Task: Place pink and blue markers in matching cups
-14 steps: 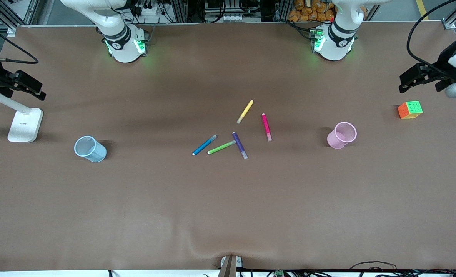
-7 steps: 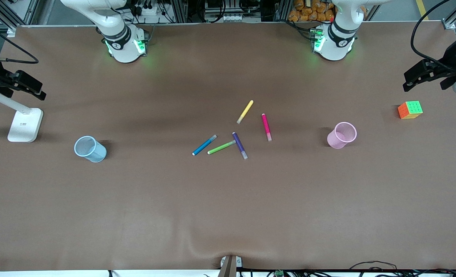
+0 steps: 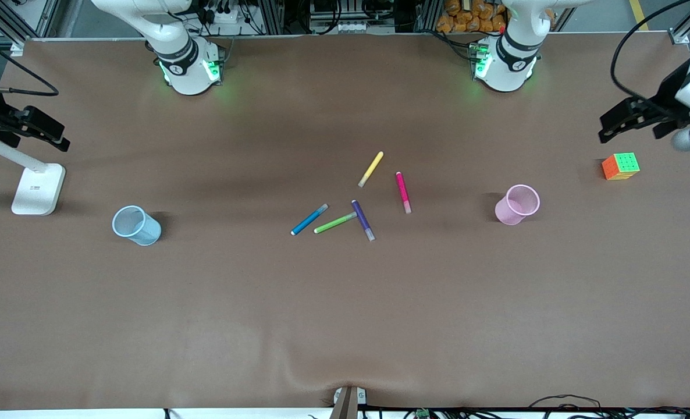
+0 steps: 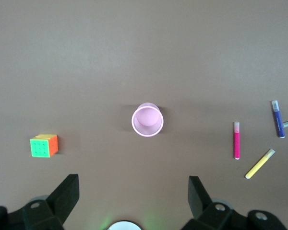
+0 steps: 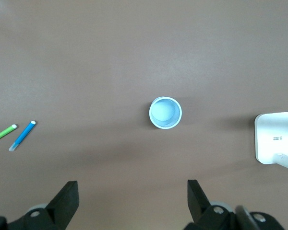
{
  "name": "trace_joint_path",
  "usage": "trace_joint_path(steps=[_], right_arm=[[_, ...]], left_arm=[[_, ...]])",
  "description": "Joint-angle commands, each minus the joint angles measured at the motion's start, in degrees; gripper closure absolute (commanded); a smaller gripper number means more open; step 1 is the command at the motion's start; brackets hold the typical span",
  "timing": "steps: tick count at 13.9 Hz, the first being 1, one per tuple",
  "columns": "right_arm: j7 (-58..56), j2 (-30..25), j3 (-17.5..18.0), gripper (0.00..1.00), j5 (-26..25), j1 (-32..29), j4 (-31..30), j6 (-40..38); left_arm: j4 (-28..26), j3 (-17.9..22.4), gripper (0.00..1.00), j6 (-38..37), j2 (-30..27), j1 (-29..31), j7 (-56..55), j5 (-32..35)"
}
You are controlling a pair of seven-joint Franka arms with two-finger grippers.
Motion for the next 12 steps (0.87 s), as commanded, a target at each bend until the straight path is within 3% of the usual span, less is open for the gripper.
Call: trace_joint_path(steps=[1,7,12], right_arm=[[-0.3,0.4,-0.1,0.0,0.5,-0.1,0.7,-0.6],[-0.4,2.0,-0.1,0.0,0.6,-0.3,1.2,-0.6],[-0.5,2.6,-0.1,0.0,0.1,0.1,1.7,-0.6]], left_arm=[[0.2,-0.1,0.0,-0.4,2.6,-0.4,-1.4,-1.5],[0.3,-0.8,0.0,1.6,11.3,-2.0,-6.3,-8.4],[0.3,-0.7,0.0,12.4,21.4,-11.9,-18.8,-8.9]])
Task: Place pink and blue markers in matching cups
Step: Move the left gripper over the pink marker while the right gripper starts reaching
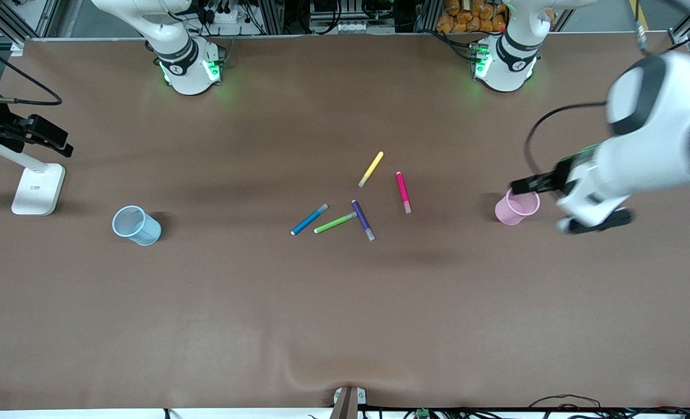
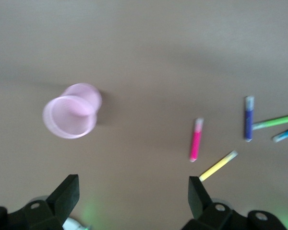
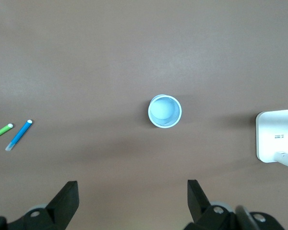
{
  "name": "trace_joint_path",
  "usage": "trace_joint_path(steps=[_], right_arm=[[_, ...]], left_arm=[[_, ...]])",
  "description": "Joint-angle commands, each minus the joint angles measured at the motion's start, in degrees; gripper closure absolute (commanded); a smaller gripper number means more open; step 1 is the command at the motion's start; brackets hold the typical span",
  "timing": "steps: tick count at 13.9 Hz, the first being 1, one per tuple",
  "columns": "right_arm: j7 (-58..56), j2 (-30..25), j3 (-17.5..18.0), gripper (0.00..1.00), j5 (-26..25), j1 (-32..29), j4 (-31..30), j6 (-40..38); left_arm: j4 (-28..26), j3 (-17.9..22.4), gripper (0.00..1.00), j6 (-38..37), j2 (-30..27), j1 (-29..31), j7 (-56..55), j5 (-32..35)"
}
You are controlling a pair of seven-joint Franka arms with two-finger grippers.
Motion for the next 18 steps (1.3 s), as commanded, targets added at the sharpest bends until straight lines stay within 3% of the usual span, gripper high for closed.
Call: trace_joint_path(steps=[1,9,18], right_arm=[[-0.5,1.0,0.1,0.0,0.1,0.0,1.5,-0.6],[-3.3,7.4,-0.2,0.0,0.3,-1.6,2.2,-0.7],[-2.0,8.9,-0.2,0.0,0.7,-1.9,1.9,-3.6]], left_arm=[[1.1,0.2,0.0,5.0,5.3,-4.9,-7.4,-0.5],[1.0,0.3,0.0,9.8,15.6,-12.9,-18.8,-0.1],[0.2,0.2,0.0,10.3,19.0,-13.6,-19.7,-0.1]])
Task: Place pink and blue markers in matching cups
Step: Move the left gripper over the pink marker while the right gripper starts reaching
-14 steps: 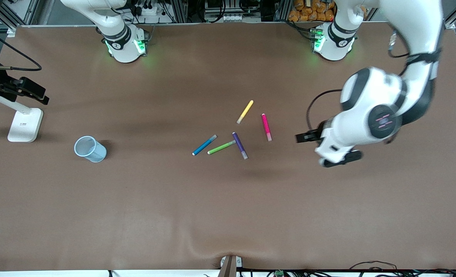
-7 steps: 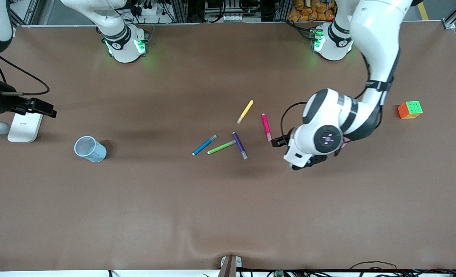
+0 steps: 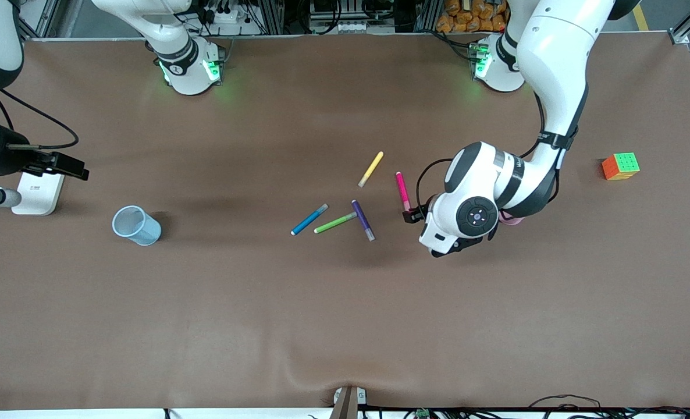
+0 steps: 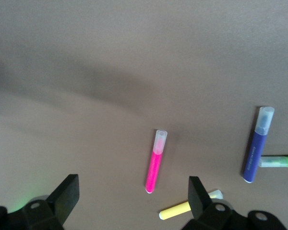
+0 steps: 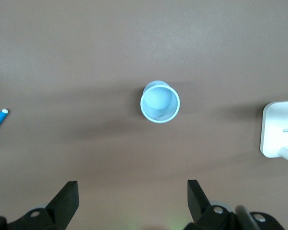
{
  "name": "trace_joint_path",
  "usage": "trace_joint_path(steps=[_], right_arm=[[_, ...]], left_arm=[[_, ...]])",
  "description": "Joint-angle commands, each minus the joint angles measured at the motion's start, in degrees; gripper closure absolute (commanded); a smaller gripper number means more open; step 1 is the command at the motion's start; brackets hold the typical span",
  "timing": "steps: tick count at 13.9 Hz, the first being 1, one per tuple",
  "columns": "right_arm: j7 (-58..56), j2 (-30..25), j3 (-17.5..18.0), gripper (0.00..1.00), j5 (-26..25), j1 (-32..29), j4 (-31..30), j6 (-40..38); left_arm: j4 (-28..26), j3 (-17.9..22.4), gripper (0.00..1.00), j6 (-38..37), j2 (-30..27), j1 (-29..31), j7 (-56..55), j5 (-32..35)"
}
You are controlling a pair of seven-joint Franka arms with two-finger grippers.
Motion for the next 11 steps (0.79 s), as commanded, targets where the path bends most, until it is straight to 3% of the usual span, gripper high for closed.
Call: trace_joint_path(steps=[1,5,9,11], right_arm=[[0.3,1.5,0.5,0.0,0.7,-0.3,1.5,-2.4],[9.6,3.5,0.8,0.0,1.3,1.8,1.7,-2.2],[18.9,4.4,0.8,0.0,8.0,1.9,1.6,-2.5],[23.8,4.4,0.8,0.0,8.1,4.3,1.6,-2.5]], left_arm=[[-0.3,0.1,0.0,0.1,1.3,-0.1,-1.0,-0.1],[-0.1,0.1,0.0,0.2,4.0,-0.3,-1.1,-0.8],[-1.5,-0.4,0.04,0.5,5.0,-1.5,0.1,-0.9],[-1.9,-0.7,0.06,2.4,6.1,-2.1,0.1,-0.9]])
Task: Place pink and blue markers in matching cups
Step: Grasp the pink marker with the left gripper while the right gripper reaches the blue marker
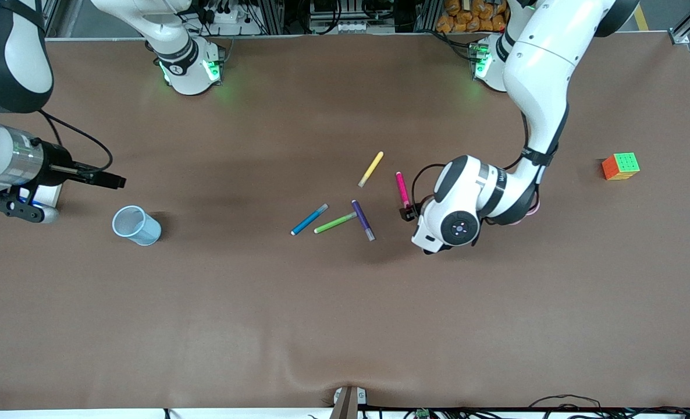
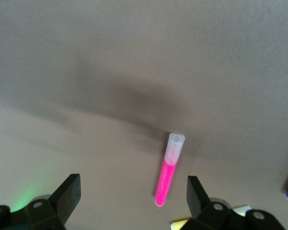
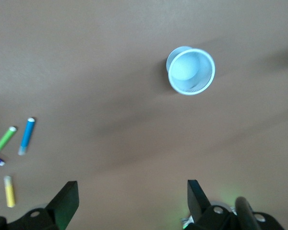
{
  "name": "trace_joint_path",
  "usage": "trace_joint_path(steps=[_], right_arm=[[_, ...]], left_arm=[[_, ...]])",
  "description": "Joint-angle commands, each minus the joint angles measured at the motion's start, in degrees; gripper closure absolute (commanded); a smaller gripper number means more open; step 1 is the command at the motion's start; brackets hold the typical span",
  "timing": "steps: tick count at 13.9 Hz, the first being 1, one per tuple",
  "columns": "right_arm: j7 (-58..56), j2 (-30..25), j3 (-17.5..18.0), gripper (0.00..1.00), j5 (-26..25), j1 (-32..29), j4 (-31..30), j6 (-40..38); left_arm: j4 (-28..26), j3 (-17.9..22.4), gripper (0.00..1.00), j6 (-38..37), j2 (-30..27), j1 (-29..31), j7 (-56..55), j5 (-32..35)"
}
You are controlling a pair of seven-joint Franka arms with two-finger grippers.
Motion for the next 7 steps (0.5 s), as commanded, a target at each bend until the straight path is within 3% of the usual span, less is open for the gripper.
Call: trace_joint_path(steps=[1,2,6,7], right_arm=[[8.0,0.7,0.0,0.0,1.0,2.8,1.5,-1.2],[11.2,1.1,0.1,0.0,1.5,3.3,1.5,-1.3],[19.9,1.7,0.1,0.0,2.3,7.9,1.3,-1.9],[21.9,1.8,0.1,0.0,2.6,8.9,1.3,-1.8]], left_arm=[[-0.6,-0.5,0.11,2.7,1.4,-1.3,0.1,-1.1],[-0.5,-0.6,0.19,3.3,1.9,-1.5,0.2,-2.2],[-0.5,-0.6,0.33,5.8,3.6,-2.6,0.2,-2.5],[-0.5,-0.6,0.41,6.7,4.2,-2.7,0.2,-2.5]])
